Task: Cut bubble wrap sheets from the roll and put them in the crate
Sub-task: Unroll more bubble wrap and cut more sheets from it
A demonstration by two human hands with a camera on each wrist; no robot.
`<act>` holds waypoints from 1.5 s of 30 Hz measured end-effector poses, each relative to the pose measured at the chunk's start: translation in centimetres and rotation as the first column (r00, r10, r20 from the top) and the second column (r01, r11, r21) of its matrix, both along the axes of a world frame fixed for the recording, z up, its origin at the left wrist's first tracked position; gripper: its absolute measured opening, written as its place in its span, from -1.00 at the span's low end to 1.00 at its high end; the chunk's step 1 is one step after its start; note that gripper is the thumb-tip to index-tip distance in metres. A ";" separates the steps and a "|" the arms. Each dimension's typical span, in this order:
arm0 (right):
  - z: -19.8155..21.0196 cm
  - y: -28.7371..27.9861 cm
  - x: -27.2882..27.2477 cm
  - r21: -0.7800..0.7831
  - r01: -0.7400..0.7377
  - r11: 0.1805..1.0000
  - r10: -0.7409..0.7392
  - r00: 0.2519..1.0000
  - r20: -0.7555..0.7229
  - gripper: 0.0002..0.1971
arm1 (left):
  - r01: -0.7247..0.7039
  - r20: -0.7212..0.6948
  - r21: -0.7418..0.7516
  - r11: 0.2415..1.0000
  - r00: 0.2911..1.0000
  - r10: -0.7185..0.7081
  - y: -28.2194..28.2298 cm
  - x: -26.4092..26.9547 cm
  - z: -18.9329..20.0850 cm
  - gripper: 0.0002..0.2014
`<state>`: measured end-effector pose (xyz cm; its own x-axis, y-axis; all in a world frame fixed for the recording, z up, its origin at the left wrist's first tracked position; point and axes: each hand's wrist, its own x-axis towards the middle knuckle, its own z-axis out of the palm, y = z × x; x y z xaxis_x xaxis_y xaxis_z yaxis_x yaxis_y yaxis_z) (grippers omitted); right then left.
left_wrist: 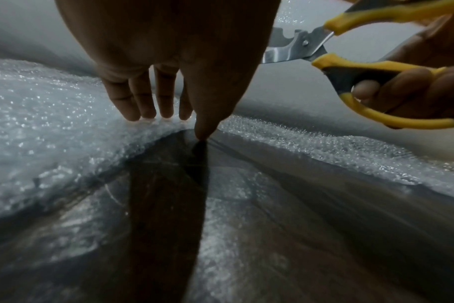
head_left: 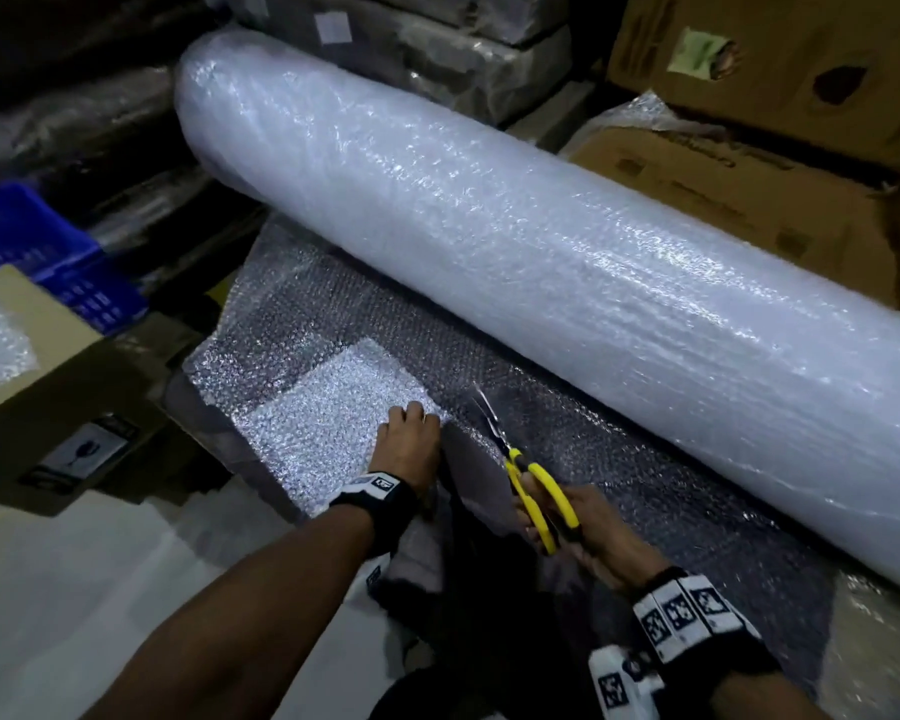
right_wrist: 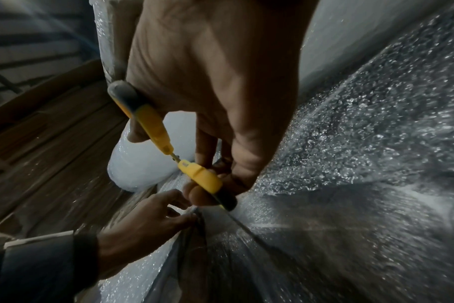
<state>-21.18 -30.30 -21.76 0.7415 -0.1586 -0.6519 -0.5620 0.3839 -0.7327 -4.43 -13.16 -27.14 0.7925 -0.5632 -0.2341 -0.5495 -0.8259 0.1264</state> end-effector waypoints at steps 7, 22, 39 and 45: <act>-0.3 -0.7 1.9 0.067 -0.120 0.991 0.128 0.982 -0.142 -0.45 | -0.012 -0.003 -0.051 0.999 1.000 0.012 -0.5 1.2 -0.8 -0.76; -0.6 -2.6 2.4 0.059 -0.312 0.948 0.317 0.936 -0.153 -0.37 | -0.076 0.011 -0.071 0.995 0.997 0.077 -0.9 2.6 -0.4 -0.79; -0.8 -1.4 7.2 -0.084 -0.387 0.918 0.358 0.902 -0.242 -0.46 | -0.040 0.077 -0.098 0.994 0.996 0.048 -0.4 1.3 -0.2 -0.78; -1.5 -1.6 7.9 -0.193 -0.421 0.886 0.361 0.889 -0.282 -0.46 | -0.074 0.171 -0.033 0.997 0.982 0.078 0.2 -1.5 -0.8 -0.69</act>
<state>-13.27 -31.88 -23.24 0.6087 -0.0616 -0.7910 -0.7931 -0.0752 -0.6044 -5.90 -12.96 -27.93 0.8604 -0.5038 -0.0768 -0.5006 -0.8638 0.0579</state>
